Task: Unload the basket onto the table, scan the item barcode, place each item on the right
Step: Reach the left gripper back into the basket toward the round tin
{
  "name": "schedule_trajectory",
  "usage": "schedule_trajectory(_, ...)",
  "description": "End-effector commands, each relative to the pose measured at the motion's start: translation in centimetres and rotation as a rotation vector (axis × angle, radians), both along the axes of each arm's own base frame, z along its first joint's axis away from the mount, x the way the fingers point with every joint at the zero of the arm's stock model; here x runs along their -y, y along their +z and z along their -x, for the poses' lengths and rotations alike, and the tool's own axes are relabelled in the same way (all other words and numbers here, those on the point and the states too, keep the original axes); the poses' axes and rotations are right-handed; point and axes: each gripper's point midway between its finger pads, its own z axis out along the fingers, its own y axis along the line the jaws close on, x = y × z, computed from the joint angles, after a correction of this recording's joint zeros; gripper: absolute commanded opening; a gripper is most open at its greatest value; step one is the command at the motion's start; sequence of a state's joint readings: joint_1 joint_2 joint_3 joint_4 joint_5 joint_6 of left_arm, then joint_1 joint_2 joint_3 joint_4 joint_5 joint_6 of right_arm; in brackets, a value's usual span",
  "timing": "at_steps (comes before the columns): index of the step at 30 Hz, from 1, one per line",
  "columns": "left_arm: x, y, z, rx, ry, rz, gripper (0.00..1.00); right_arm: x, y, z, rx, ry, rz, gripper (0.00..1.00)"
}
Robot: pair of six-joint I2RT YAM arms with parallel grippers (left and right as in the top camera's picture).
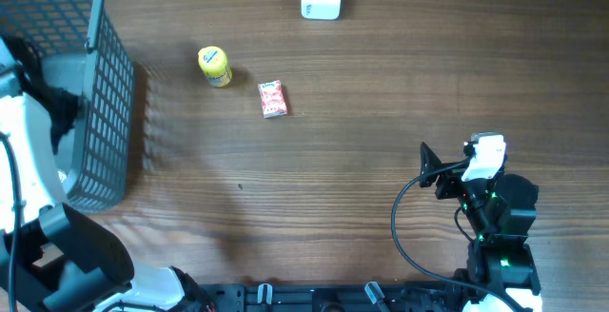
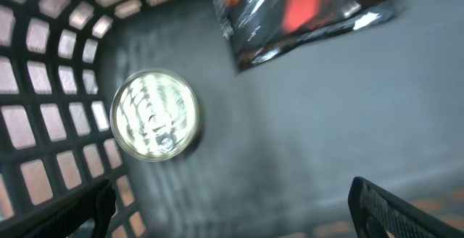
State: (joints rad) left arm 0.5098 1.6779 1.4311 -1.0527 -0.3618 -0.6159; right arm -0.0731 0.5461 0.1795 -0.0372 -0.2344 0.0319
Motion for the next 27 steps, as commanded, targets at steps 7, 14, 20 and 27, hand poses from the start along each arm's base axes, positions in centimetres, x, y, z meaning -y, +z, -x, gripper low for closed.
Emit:
schedule_trajectory(7, -0.8, -4.4, 1.8, -0.120, -0.112, -0.059, 1.00, 0.3, 1.1, -0.3, 0.026, -0.010, 0.008, 1.00)
schedule_trajectory(14, -3.8, -4.2, 3.6, -0.203, -0.224, -0.075, 1.00, 0.3, 1.1, -0.3, 0.028, -0.010, 0.009, 1.00)
schedule_trajectory(20, -4.0, -5.6, 3.8, -0.030, -0.445, 0.135, 1.00, 0.3, 1.1, -0.3, 0.027, -0.010, 0.011, 1.00)
schedule_trajectory(27, -4.4, -5.7, 3.9, -0.030, -0.603, 0.136, 1.00, 0.5, 1.0, -0.4, 0.026, -0.024, 0.017, 1.00)
